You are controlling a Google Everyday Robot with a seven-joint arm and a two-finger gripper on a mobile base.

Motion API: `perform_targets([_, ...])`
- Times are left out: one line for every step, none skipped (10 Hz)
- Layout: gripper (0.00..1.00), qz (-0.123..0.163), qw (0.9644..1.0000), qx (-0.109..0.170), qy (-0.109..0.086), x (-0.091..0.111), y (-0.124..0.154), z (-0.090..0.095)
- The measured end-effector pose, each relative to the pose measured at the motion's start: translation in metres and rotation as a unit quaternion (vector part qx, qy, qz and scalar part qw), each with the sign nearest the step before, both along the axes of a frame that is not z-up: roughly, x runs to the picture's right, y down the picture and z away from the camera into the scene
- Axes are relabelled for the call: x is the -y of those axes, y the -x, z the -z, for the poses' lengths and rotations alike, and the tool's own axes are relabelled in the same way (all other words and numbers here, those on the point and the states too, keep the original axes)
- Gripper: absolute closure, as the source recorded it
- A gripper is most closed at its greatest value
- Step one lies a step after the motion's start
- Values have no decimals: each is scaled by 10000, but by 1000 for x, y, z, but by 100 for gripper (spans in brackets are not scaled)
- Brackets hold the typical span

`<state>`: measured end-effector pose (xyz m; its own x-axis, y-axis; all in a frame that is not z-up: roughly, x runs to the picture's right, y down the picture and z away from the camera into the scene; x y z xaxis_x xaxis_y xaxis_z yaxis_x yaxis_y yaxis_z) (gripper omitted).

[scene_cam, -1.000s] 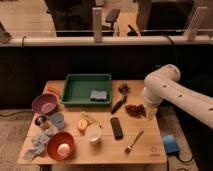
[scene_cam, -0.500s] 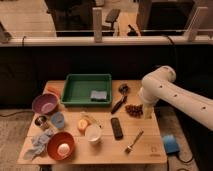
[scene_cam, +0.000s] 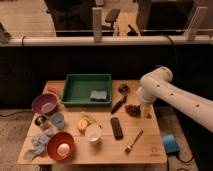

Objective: Place grapes in paper cup

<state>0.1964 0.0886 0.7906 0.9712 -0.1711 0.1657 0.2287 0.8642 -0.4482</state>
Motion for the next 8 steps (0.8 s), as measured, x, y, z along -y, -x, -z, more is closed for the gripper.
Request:
perform_targets([20,-17,10000,23,24,-4,-1,-6])
perform_targets([20,-40,10000,69,41,-5,0,-12])
perform_targets([20,-53,9999,104,55,-4,1,-18])
perform_targets([20,-86,9999,123,83,-3,0,-23])
perform_targets([20,-118,9998,135,117,-5,-2,-30])
perform_targets([20,-136,9997,171,148,-7,-1,-38])
perform_targets([20,-170,9995,196,178,-9,-2,-43])
perform_targets([20,-211,9993,207,223,-13,-6,-51])
